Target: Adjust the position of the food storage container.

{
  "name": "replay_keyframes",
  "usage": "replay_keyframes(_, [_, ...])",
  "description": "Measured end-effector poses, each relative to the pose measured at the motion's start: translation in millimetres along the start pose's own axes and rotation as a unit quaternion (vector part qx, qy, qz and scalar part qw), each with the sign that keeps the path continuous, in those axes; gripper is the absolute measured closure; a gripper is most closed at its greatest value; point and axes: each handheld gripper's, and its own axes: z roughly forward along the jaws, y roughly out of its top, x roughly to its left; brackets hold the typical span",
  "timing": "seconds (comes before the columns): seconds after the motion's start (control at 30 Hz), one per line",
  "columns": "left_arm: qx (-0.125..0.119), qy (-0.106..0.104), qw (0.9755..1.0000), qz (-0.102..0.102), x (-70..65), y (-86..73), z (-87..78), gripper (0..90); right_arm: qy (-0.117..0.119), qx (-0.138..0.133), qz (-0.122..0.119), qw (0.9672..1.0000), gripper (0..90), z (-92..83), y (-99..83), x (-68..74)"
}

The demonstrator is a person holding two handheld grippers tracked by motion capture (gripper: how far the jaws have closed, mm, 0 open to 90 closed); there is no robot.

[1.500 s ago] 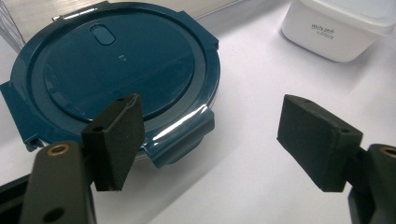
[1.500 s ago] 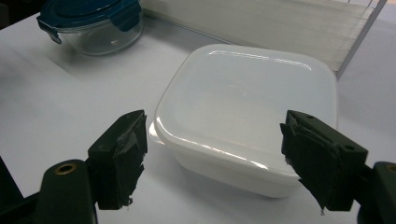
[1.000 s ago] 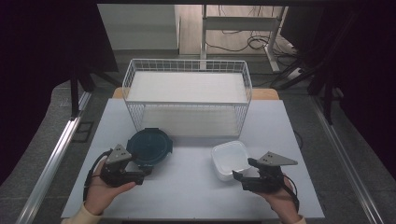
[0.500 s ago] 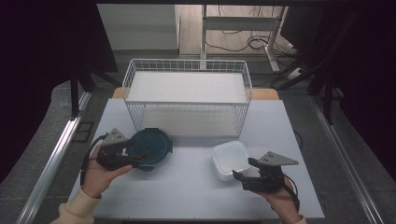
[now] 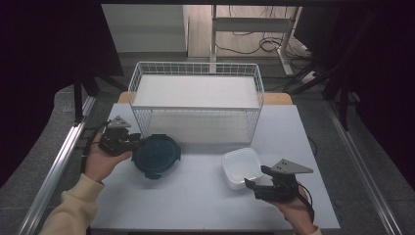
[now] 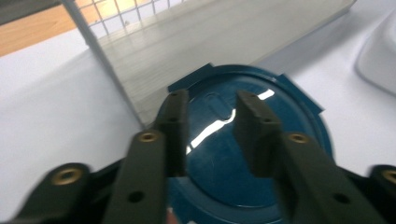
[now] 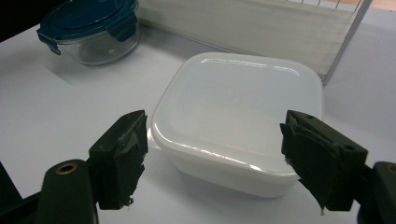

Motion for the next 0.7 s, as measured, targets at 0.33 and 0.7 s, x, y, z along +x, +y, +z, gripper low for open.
replay_keyframes(0.33, [0.035,0.014,0.9993,0.007,13.9,5.2,18.8,88.8,-0.001,0.001,-0.002,1.0,22.3,1.1,-0.5,0.3])
replay_keyframes(0.7, [0.078,0.057,0.9952,0.017,30.9,4.4,43.9,90.0,-0.004,0.001,-0.002,1.0,22.3,0.4,-0.6,-0.2])
